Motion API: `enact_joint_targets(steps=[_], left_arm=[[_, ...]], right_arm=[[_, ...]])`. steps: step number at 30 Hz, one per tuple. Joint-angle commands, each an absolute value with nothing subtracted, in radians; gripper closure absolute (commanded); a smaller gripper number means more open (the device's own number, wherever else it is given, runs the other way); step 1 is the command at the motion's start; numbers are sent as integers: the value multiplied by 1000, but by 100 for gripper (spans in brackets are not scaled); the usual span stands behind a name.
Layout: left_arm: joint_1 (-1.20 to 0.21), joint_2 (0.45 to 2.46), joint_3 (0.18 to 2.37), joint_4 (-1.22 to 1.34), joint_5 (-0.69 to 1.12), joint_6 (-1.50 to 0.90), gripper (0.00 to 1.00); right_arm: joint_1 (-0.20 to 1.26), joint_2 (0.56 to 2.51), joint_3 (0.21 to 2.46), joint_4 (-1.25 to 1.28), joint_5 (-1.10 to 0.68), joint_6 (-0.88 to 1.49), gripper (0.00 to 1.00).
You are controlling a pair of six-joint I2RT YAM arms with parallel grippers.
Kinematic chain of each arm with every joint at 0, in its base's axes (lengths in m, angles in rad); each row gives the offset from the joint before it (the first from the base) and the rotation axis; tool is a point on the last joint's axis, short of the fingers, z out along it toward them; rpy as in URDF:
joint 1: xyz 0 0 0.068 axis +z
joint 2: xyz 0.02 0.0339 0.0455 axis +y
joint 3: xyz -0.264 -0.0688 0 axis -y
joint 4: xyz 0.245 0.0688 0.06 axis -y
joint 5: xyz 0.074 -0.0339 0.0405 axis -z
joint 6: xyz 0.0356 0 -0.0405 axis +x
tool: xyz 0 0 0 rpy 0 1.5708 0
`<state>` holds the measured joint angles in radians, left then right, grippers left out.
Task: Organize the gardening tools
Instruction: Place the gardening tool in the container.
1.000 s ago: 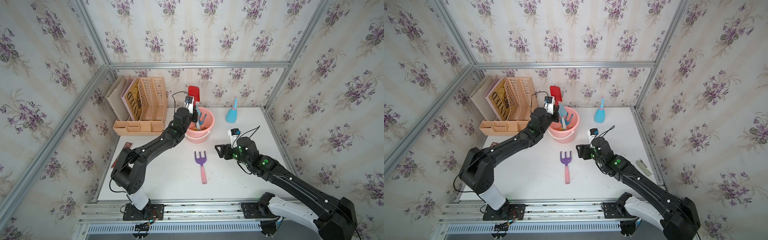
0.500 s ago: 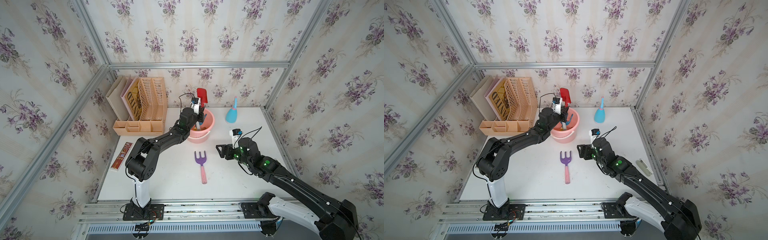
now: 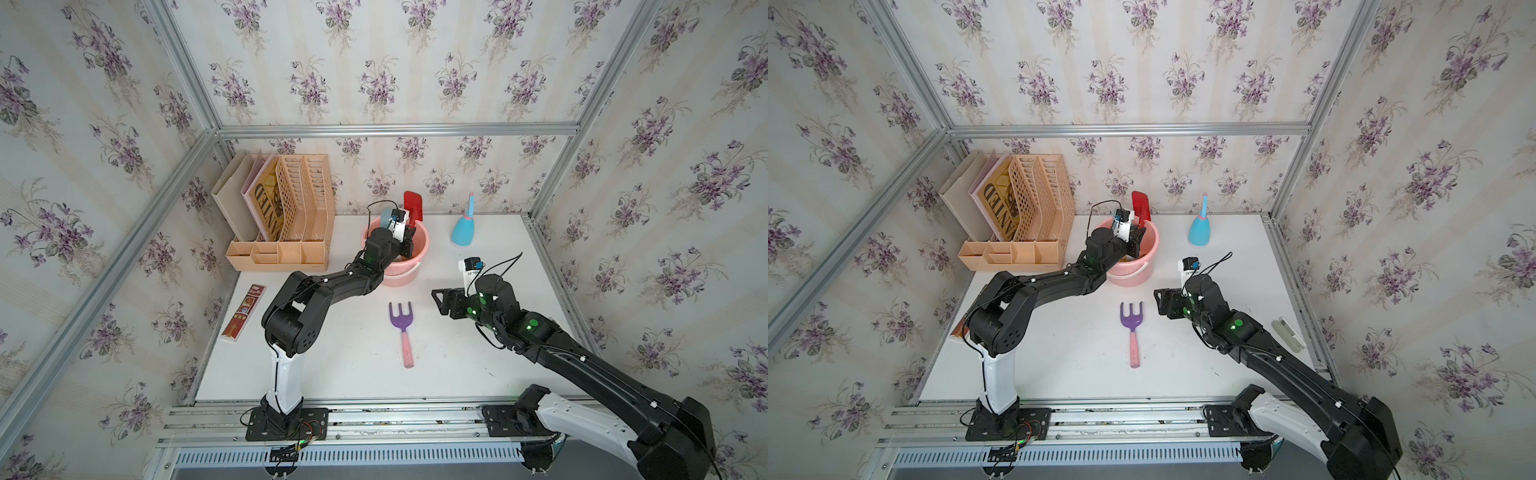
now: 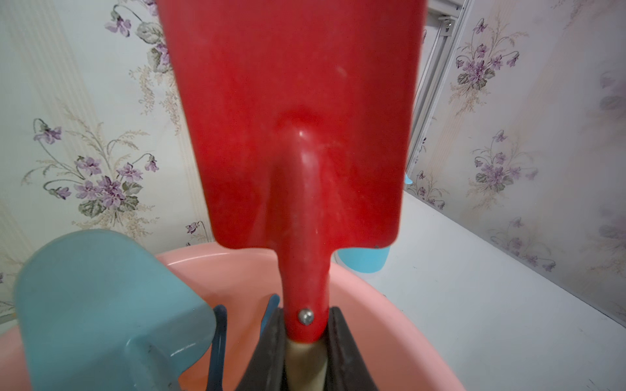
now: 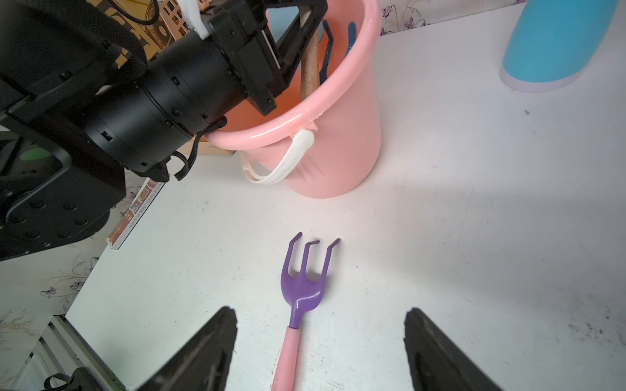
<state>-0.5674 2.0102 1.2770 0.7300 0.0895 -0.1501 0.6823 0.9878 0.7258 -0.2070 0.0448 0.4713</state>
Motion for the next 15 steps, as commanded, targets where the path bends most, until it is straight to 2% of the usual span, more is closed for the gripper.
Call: enact_joint_targets(steps=[1,9,15], left_arm=[[-565,2035,1261,738,99,-103,100],[-566,2039,1261,695,88,-71,100],[-569,1997,1316,557,92,47,100]], right_arm=[[683,983,732,-198,54,479,19],[680,980,741,-208,62,479,19],[681,982,738,-203,59,480,19]])
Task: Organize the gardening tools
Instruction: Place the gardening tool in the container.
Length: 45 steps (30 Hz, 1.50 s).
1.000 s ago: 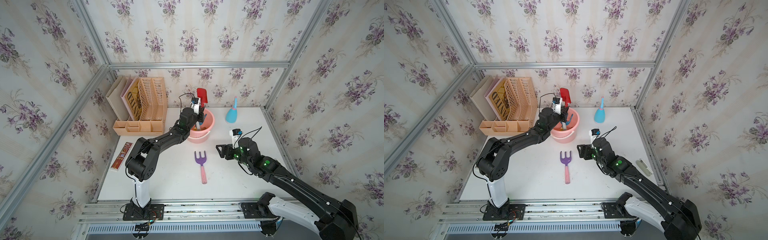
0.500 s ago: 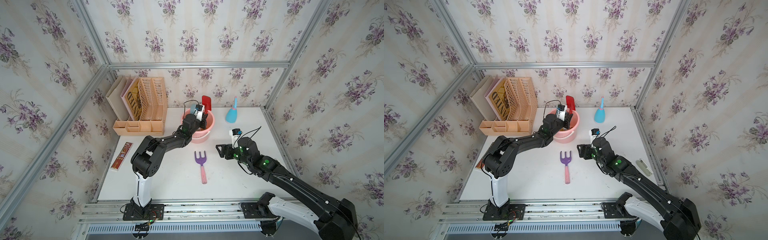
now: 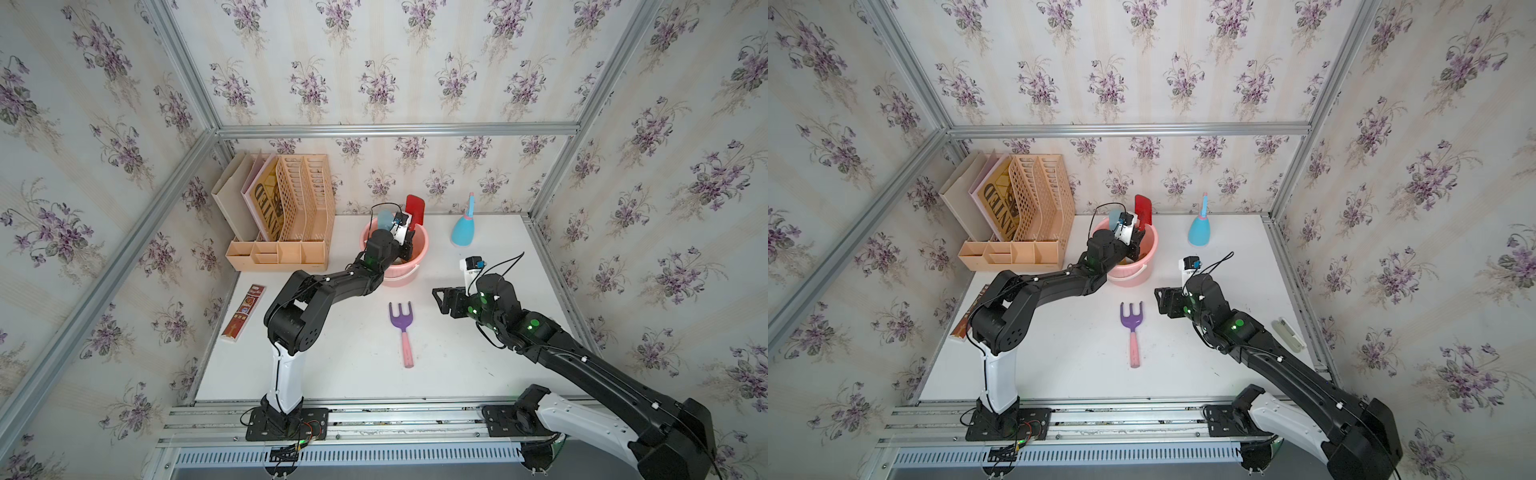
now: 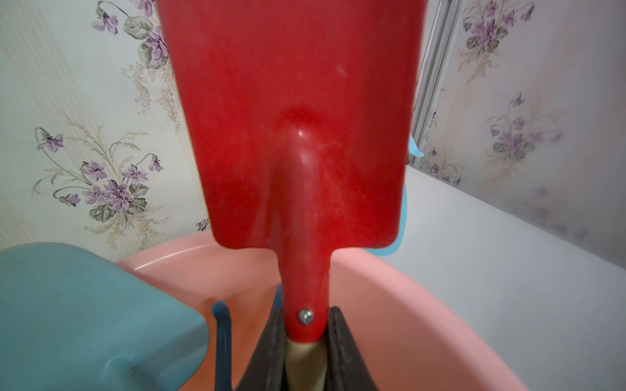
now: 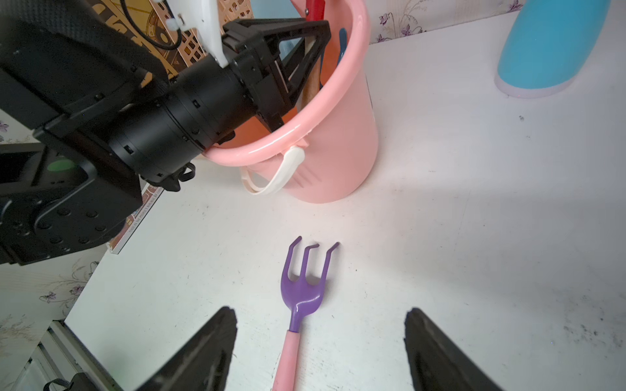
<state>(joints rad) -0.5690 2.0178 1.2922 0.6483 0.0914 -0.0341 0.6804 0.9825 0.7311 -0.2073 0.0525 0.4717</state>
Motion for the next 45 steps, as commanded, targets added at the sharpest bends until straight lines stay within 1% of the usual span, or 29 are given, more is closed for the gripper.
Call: enact_joint_targets(steps=[1,10,15,20,26,37,42,45], left_arm=[[-568,1992,1330,535,92,64,100],[-568,1930,1387,423,89,137,100],[-564,1905,1336,408,93,129,100],[-551,1927,1328,410,125,101,100],[-531,1975,1383,369,166,46,96],[-515,2020,1427,317,210,14,83],[-515,2016,1413,321,201,16,68],[-515,2013,1407,321,195,17,63]], right_arm=[[681,985,738,-200,58,480,19],[681,995,741,-189,52,480,18],[680,986,738,-192,55,480,18],[679,988,737,-190,49,479,18],[678,981,742,-196,56,479,18],[675,976,739,-198,60,478,18],[675,975,737,-196,56,479,18],[674,974,735,-196,56,481,18]])
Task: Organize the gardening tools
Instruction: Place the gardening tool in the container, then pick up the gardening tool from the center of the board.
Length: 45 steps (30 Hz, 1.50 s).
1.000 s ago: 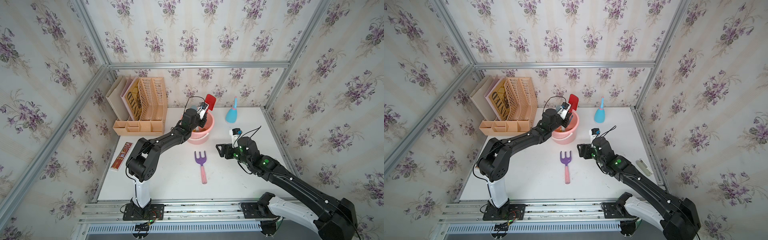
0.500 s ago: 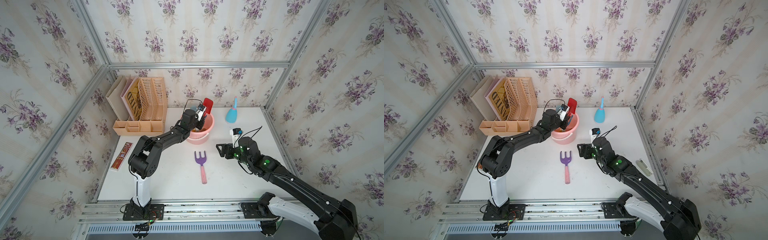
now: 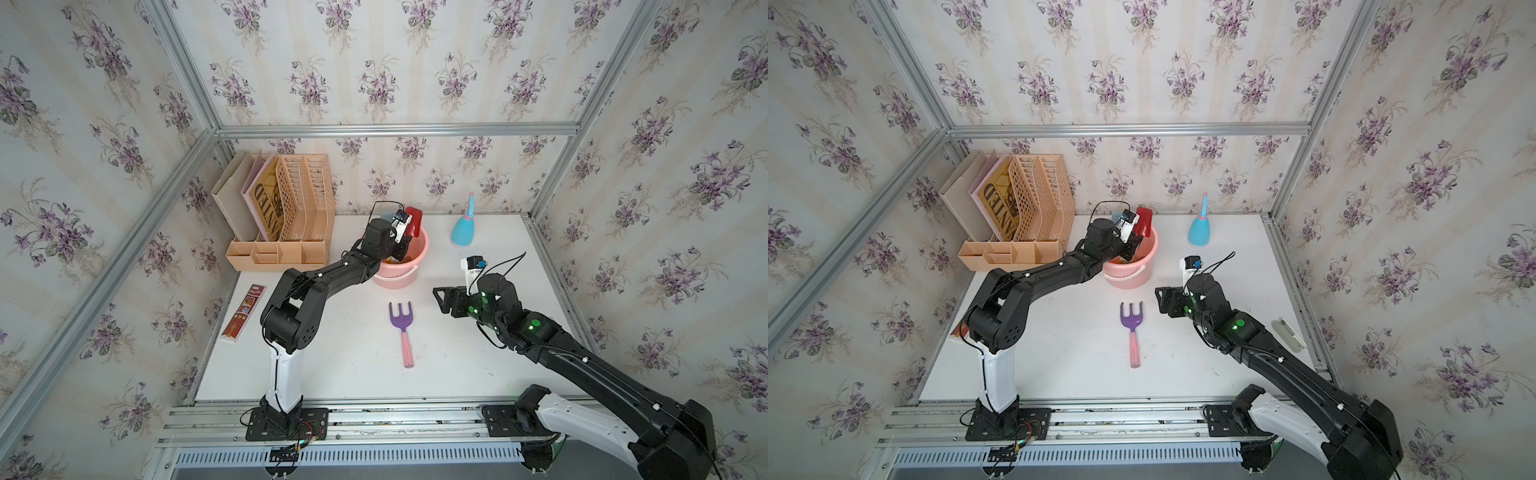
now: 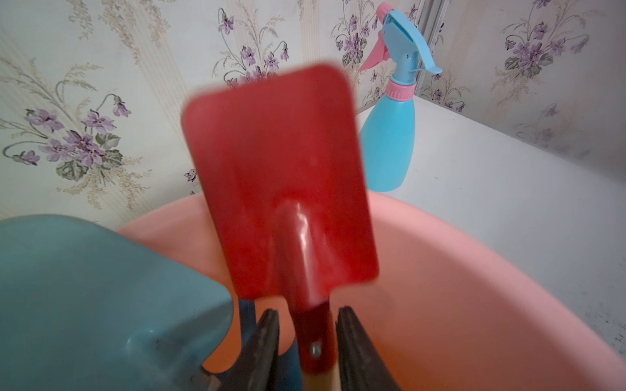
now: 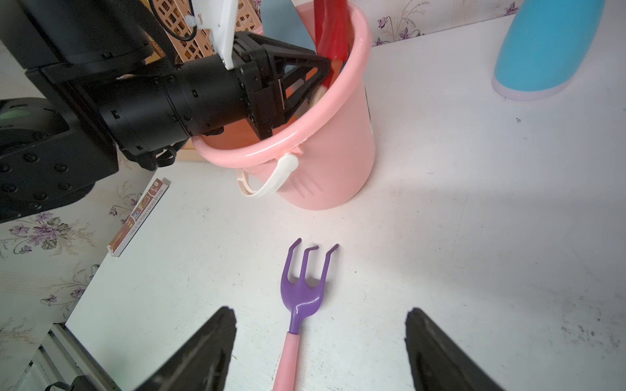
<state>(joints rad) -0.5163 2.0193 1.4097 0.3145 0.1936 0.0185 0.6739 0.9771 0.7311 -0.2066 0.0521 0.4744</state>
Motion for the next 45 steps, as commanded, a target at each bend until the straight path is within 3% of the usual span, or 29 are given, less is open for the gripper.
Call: enact_joint_targets(steps=[1,8,20,32,39,45], left_arm=[[-515,2012,1408,321,193,18,61],[-515,2004,1396,334,186,17,55],[-517,1841,1321,398,134,69,19],[-517,1575,1156,332,104,8,7],[-502,1425,1044,234,92,-28,1],[-444,1312,923,210,200,-99,1]], right_arm=[[673,972,735,-195,56,481,18],[673,967,735,-198,55,485,18],[673,1031,733,-180,-23,480,17],[710,1141,710,-169,-181,456,14],[831,1263,725,-166,-123,476,15],[899,1364,758,-180,-61,513,19]])
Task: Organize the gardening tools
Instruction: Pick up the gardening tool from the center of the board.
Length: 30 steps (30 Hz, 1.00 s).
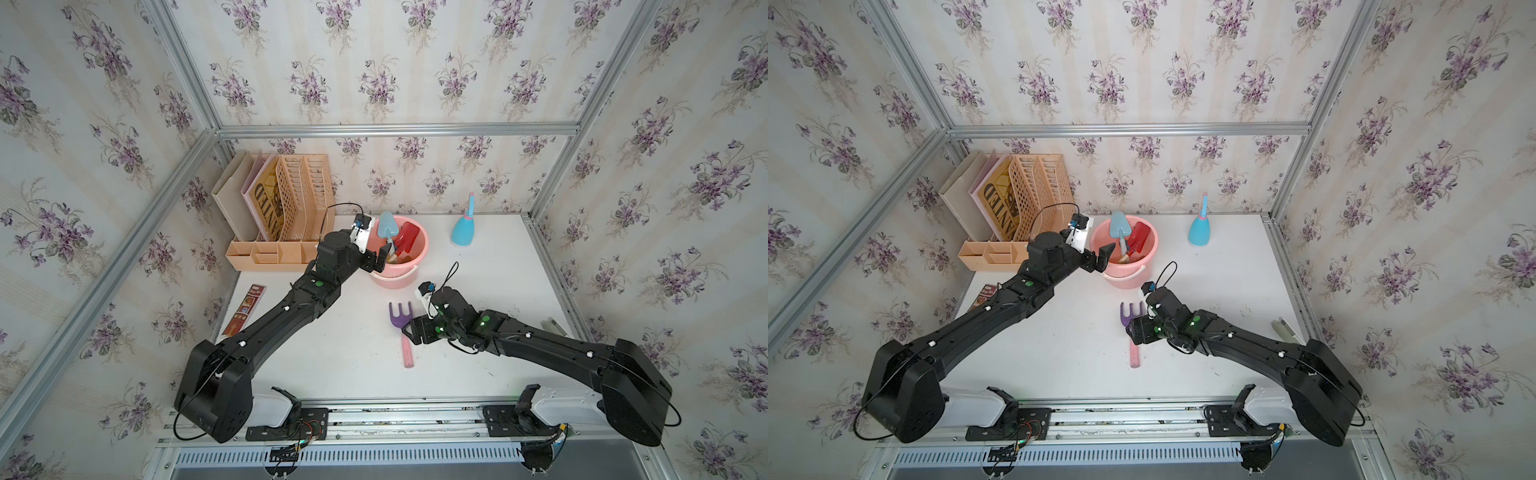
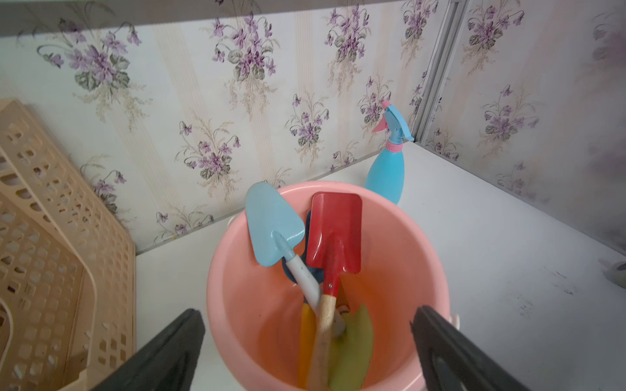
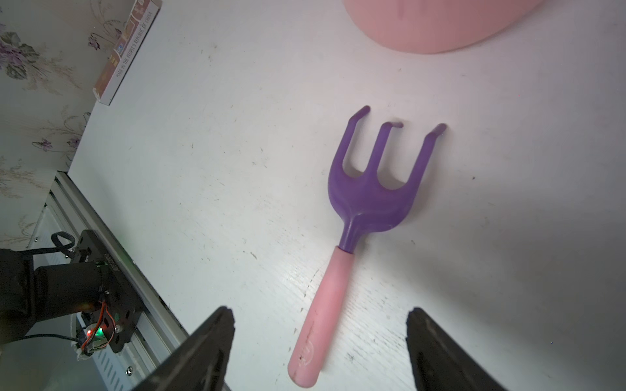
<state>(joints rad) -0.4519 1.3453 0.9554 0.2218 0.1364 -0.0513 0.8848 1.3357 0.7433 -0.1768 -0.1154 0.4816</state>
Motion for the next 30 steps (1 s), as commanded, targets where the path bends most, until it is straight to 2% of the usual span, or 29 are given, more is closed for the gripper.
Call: enact_joint_targets(steps=[1,13,30], left_arm=[[-440,1295,904,210,206,-109,1],[-383,1208,793,232,289,-191,1],[-316,1157,703,279,400,-256,1]], right_arm=[[907,1383,766,-189,-48,518,20],[1004,1600,889,-283,46,601,42],[1017,1748,965,-304,108,609,56]])
